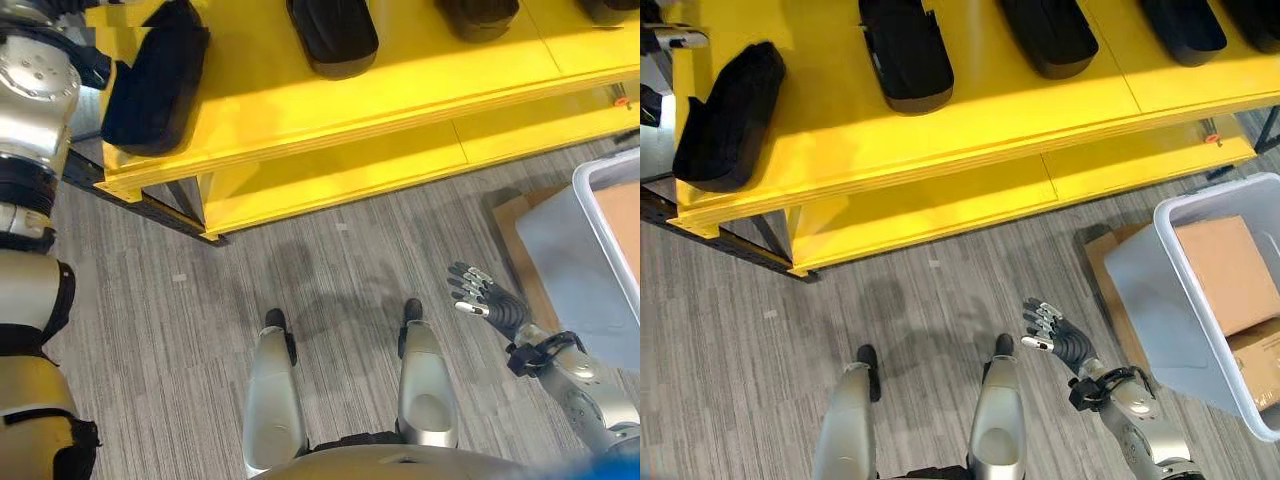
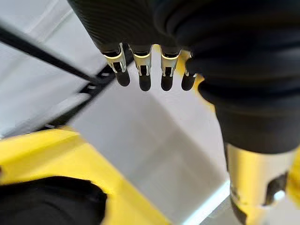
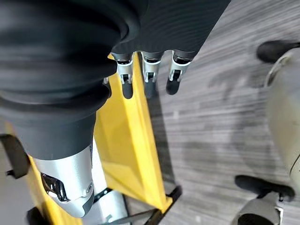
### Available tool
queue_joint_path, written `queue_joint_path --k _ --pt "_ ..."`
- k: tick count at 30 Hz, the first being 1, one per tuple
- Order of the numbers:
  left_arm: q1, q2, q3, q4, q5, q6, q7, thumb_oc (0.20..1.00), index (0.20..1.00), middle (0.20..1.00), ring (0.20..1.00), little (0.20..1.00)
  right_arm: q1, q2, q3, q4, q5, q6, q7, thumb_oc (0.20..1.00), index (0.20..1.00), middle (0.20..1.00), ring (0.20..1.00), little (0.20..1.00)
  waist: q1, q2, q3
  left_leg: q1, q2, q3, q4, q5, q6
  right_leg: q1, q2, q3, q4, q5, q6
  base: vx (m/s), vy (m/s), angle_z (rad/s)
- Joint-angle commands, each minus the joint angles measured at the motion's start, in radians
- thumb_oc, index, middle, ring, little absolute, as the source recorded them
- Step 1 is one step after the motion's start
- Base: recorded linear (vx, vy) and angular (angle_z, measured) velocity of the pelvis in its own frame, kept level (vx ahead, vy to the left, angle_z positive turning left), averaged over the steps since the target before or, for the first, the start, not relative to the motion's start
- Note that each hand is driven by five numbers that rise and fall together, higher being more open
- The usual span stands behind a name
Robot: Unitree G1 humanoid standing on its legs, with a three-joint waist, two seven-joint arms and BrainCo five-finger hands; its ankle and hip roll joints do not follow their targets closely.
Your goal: Move parts from the plastic box to the shelf.
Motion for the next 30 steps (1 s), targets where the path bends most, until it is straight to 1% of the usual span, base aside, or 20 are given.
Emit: queue_joint_path --k 1,4,5,6,8,10,11,13,15,16,18,19,20,21,23,25,26,28,29,30 --pt "0.106 0.034 0.128 -0.083 0.026 -0.077 0.044 1.0 1.0 1.0 1.0 1.0 0.026 -0.006 -0.039 -0.02 0.018 -0.056 0.014 1.0 1.0 1.0 1.0 1.0 0.001 -0.021 -0.049 0.016 -0.024 0.023 0.053 -0.113 0.048 0.037 0.027 -0.009 -0.093 -0.01 -0.089 0.03 -0.077 0.4" --pt "0.358 -0.003 0.283 -0.243 0.07 -0.097 0.043 1.0 1.0 1.0 1.0 1.0 0.046 0.023 -0.051 -0.025 -0.007 -0.067 0.014 1.0 1.0 1.0 1.0 1.0 0.024 0.0 -0.071 0.079 -0.023 0.01 -0.027 -0.073 0.033 0.096 0.029 -0.046 -0.115 -0.017 -0.094 0.05 -0.089 0.2" --pt "0.365 -0.004 0.29 -0.246 0.071 -0.096 0.043 1.0 1.0 1.0 1.0 1.0 0.046 0.021 -0.049 -0.025 -0.007 -0.067 0.014 1.0 1.0 1.0 1.0 1.0 0.021 0.001 -0.071 0.08 -0.023 0.01 -0.029 -0.073 0.033 0.098 0.029 -0.046 -0.116 -0.016 -0.094 0.08 -0.054 0.09" --pt "0.541 -0.05 0.39 -0.357 0.116 -0.101 0.041 1.0 1.0 1.0 1.0 1.0 0.051 0.046 -0.054 -0.021 -0.029 -0.07 0.01 1.0 1.0 1.0 1.0 1.0 0.041 0.016 -0.091 0.115 -0.019 0.001 -0.065 -0.058 0.027 0.133 0.028 -0.065 -0.131 -0.02 -0.094 0.07 -0.031 0.16" --pt "0.633 -0.078 0.446 -0.4 0.106 -0.111 0.027 1.0 1.0 1.0 1.0 1.0 0.054 0.06 -0.059 -0.022 -0.036 -0.071 0.011 1.0 1.0 1.0 1.0 1.0 0.047 0.021 -0.103 0.132 -0.018 -0.002 -0.086 -0.051 0.025 0.151 0.029 -0.075 -0.148 -0.02 -0.093 0.11 -0.044 0.26" --pt "0.912 -0.247 0.568 -0.56 0.098 -0.133 -0.011 1.0 1.0 1.0 1.0 1.0 0.038 0.101 -0.07 -0.011 -0.074 -0.079 -0.007 1.0 1.0 1.0 1.0 1.0 0.069 0.044 -0.162 0.197 -0.022 -0.013 -0.14 -0.044 0.029 0.231 0.024 -0.099 -0.214 -0.014 -0.087 0.18 -0.013 0.27" --pt "0.917 -0.247 0.572 -0.563 0.098 -0.132 -0.011 1.0 1.0 1.0 1.0 1.0 0.038 0.1 -0.069 -0.011 -0.074 -0.079 -0.007 1.0 1.0 1.0 1.0 1.0 0.066 0.044 -0.166 0.194 -0.025 -0.014 -0.145 -0.039 0.029 0.23 0.022 -0.101 -0.219 -0.009 -0.087 0.13 0.037 0.19" --pt "1.033 -0.368 0.589 -0.652 0.093 -0.139 -0.041 1.0 1.0 1.0 1.0 1.0 0.01 0.121 -0.06 -0.006 -0.084 -0.079 -0.012 1.0 1.0 1.0 1.0 1.0 0.085 0.052 -0.201 0.222 -0.05 -0.022 -0.112 -0.076 0.045 0.29 0.0 -0.112 -0.238 -0.011 -0.082 0.13 0.105 0.12" --pt "1.064 -0.389 0.595 -0.677 0.095 -0.135 -0.057 1.0 1.0 1.0 1.0 1.0 0.01 0.127 -0.059 -0.005 -0.089 -0.076 -0.01 1.0 1.0 1.0 1.0 1.0 0.086 0.051 -0.218 0.227 -0.065 -0.023 -0.107 -0.084 0.054 0.304 -0.013 -0.113 -0.246 -0.006 -0.08 0.09 0.11 0.25" --pt "1.098 -0.408 0.603 -0.713 0.093 -0.133 -0.079 1.0 1.0 1.0 1.0 1.0 0.011 0.13 -0.062 -0.016 -0.102 -0.076 -0.009 1.0 1.0 1.0 1.0 1.0 0.092 0.054 -0.226 0.237 -0.078 -0.026 -0.09 -0.108 0.064 0.322 -0.021 -0.108 -0.244 -0.008 -0.077 0.11 0.226 0.52" --pt "1.192 -0.44 0.611 -0.781 0.113 -0.134 -0.118 1.0 1.0 1.0 1.0 1.0 0.048 0.146 -0.082 -0.039 -0.114 -0.077 0.0 1.0 1.0 1.0 1.0 1.0 0.087 0.053 -0.264 0.262 -0.135 -0.026 -0.079 -0.142 0.103 0.336 -0.069 -0.095 -0.222 0.045 -0.063 0.14 0.385 0.42" --pt "1.238 -0.444 0.61 -0.831 0.143 -0.134 -0.131 1.0 1.0 1.0 1.0 1.0 0.072 0.165 -0.087 -0.043 -0.117 -0.078 -0.003 1.0 1.0 1.0 1.0 1.0 0.081 0.052 -0.274 0.286 -0.175 -0.022 -0.09 -0.158 0.138 0.31 -0.094 -0.048 -0.154 0.15 -0.06 0.06 0.304 0.16" --pt "1.239 -0.444 0.61 -0.832 0.143 -0.134 -0.131 1.0 1.0 1.0 1.0 1.0 0.072 0.165 -0.087 -0.044 -0.117 -0.078 -0.003 1.0 1.0 1.0 1.0 1.0 0.081 0.049 -0.278 0.282 -0.178 -0.02 -0.094 -0.152 0.14 0.305 -0.097 -0.046 -0.157 0.155 -0.059 0.01 0.275 0.18" --pt "1.253 -0.445 0.609 -0.837 0.154 -0.136 -0.129 1.0 1.0 1.0 1.0 1.0 0.069 0.168 -0.078 -0.041 -0.118 -0.077 -0.004 1.0 1.0 1.0 1.0 1.0 0.077 0.051 -0.272 0.285 -0.184 -0.017 -0.098 -0.151 0.151 0.281 -0.092 -0.022 -0.124 0.177 -0.068 -0.04 0.159 0.11" --pt "1.282 -0.446 0.616 -0.873 0.174 -0.141 -0.135 1.0 1.0 1.0 1.0 1.0 0.074 0.184 -0.068 -0.038 -0.113 -0.079 0.0 1.0 1.0 1.0 1.0 1.0 0.077 0.06 -0.267 0.314 -0.183 -0.006 -0.136 -0.14 0.167 0.242 -0.057 -0.032 -0.081 0.13 -0.084 0.0 0.19 -0.12" --pt "1.288 -0.454 0.608 -0.874 0.155 -0.147 -0.145 1.0 1.0 1.0 1.0 1.0 0.07 0.191 -0.054 -0.03 -0.11 -0.081 0.001 1.0 1.0 1.0 1.0 1.0 0.069 0.06 -0.262 0.343 -0.181 -0.011 -0.194 -0.117 0.17 0.204 0.024 -0.029 -0.089 0.072 -0.094 0.02 0.095 -0.43" --pt "1.291 -0.462 0.604 -0.879 0.142 -0.15 -0.146 1.0 1.0 1.0 1.0 1.0 0.073 0.19 -0.051 -0.032 -0.102 -0.081 0.003 1.0 1.0 1.0 1.0 1.0 0.066 0.059 -0.258 0.35 -0.184 -0.008 -0.208 -0.107 0.171 0.196 0.053 -0.032 -0.106 0.047 -0.099 0.04 0.049 -0.3" --pt "1.321 -0.48 0.612 -0.9 0.156 -0.156 -0.144 1.0 1.0 1.0 1.0 1.0 0.053 0.18 -0.034 -0.024 -0.099 -0.094 -0.001 1.0 1.0 1.0 1.0 1.0 0.064 0.044 -0.244 0.382 -0.194 0.001 -0.242 -0.102 0.171 0.143 0.114 -0.055 -0.242 0.064 -0.09 0.15 -0.047 0.02" --pt "1.328 -0.497 0.6 -0.9 0.139 -0.158 -0.147 1.0 1.0 1.0 1.0 1.0 0.037 0.181 -0.021 -0.03 -0.094 -0.102 -0.008 1.0 1.0 1.0 1.0 1.0 0.055 0.037 -0.233 0.398 -0.197 -0.005 -0.243 -0.106 0.166 0.128 0.141 -0.022 -0.301 0.084 -0.08 0.19 -0.133 0.19" --pt "1.336 -0.499 0.598 -0.908 0.134 -0.158 -0.152 1.0 1.0 1.0 1.0 1.0 0.044 0.183 -0.023 -0.041 -0.082 -0.104 -0.008 1.0 1.0 1.0 1.0 1.0 0.057 0.031 -0.235 0.396 -0.199 -0.007 -0.233 -0.112 0.162 0.152 0.144 -0.015 -0.327 0.081 -0.082 0.15 -0.133 0.13"
